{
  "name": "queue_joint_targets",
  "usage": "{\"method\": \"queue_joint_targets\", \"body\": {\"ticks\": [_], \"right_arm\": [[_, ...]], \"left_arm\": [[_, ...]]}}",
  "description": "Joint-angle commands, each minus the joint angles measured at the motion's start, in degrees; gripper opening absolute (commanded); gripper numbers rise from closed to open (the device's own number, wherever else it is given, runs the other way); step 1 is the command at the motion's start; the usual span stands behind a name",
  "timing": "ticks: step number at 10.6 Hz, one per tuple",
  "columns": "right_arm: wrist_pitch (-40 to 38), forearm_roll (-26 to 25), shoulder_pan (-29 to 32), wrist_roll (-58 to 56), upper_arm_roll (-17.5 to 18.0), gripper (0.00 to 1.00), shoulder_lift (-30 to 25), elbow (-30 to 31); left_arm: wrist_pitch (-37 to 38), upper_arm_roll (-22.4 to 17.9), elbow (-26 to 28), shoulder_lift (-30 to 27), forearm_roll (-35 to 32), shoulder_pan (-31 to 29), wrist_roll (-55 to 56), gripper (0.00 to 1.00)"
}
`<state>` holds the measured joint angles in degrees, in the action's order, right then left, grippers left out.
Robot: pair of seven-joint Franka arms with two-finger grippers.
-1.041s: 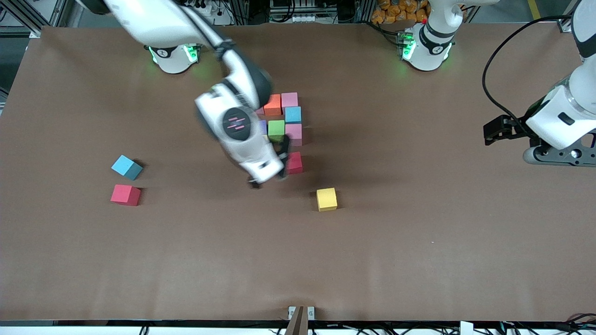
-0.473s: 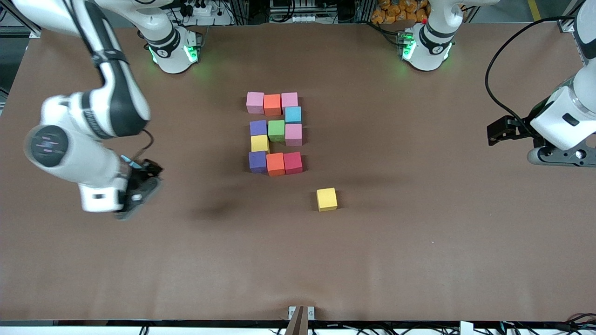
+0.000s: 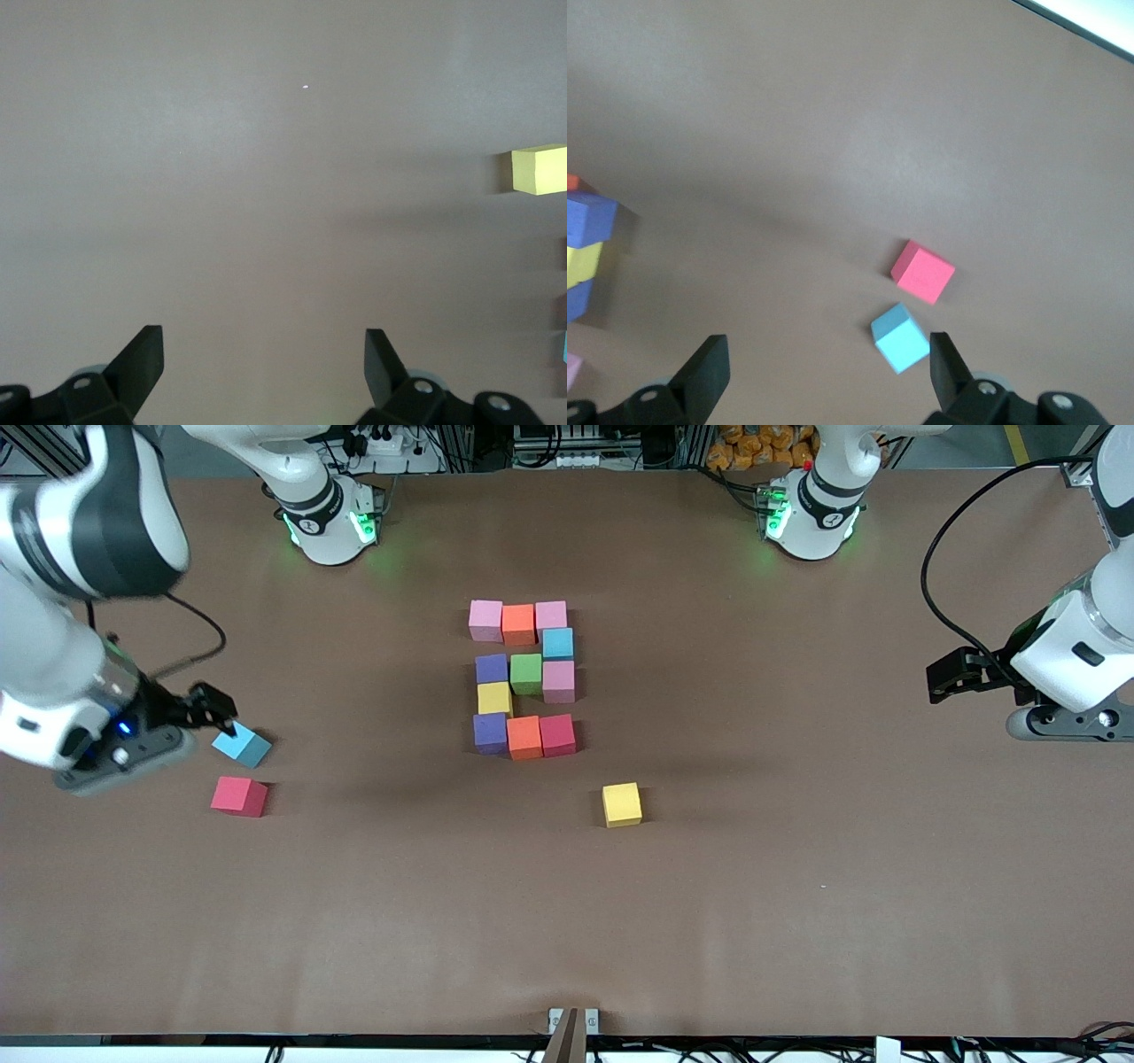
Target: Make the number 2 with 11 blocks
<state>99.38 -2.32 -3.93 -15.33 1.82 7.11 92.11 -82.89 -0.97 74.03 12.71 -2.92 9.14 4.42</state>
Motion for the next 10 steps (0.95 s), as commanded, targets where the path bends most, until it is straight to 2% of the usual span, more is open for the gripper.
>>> {"method": "queue_joint_targets", "body": {"ticks": [1, 2, 5, 10], "right_arm": [[-5.04, 4.93, 0.32, 7.13, -0.93, 1.00, -2.10, -2.09], [-6.64, 6.35, 0.15, 8.20, -2.07, 1.00, -2.10, -4.20], [-12.08, 6.19, -0.55, 11.54, -2.96, 1.00, -1.83, -9.75], [-13.68, 5.49, -0.82, 13.75, -4.11, 1.00, -3.85, -10.11]], "left_arm": [[-0.08, -0.53, 1.21, -1.37, 0.99, 0.35, 0.33, 1.00], [-0.08, -0.53, 1.21, -1.29, 0.99, 0.35, 0.33, 1.00], [-0.08, -0.53, 1.21, -1.37, 0.90, 0.35, 0.33, 1.00], [-0.08, -0.53, 1.21, -1.29, 0.73, 0.35, 0.24, 1.00]]}}
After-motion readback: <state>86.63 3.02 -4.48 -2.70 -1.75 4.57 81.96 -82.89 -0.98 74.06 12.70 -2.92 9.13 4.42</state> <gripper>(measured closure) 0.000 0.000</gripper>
